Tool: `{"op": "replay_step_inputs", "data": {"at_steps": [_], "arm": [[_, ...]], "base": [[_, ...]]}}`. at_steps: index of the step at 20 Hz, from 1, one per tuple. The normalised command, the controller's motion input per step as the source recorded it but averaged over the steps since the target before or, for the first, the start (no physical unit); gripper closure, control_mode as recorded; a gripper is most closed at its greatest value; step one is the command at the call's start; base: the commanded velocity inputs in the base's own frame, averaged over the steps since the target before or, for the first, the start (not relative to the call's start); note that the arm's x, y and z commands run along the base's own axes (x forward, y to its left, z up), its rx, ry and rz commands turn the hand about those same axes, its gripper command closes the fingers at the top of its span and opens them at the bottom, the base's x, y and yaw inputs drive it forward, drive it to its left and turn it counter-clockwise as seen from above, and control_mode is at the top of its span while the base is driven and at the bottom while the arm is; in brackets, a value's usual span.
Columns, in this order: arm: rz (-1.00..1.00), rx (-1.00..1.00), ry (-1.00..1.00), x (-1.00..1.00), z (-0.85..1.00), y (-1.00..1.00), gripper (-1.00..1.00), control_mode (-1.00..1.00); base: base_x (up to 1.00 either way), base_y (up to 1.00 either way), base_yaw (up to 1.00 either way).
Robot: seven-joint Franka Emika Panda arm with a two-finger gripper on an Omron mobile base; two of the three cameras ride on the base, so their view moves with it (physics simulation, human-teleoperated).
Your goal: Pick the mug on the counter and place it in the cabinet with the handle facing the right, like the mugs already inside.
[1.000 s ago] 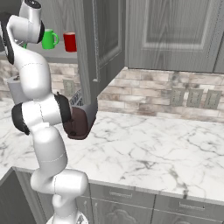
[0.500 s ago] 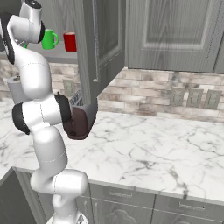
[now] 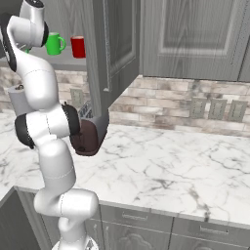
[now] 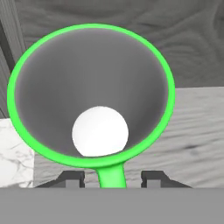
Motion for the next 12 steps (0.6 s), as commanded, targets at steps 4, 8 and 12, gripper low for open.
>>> {"op": "replay_step_inputs", "data": {"at_steps": [4,8,12], "arm": [[0.0,0.0,0.0,0.04,0.0,0.09,-1.0,-1.0],[0.0,0.0,0.0,0.02,0.0,0.09,-1.0,-1.0],[0.0,0.0,-0.01,0.01,0.0,0.08,-1.0,-1.0]], "base": [[0.0,0.0,0.0],[0.0,0.0,0.0],[0.0,0.0,0.0]]}}
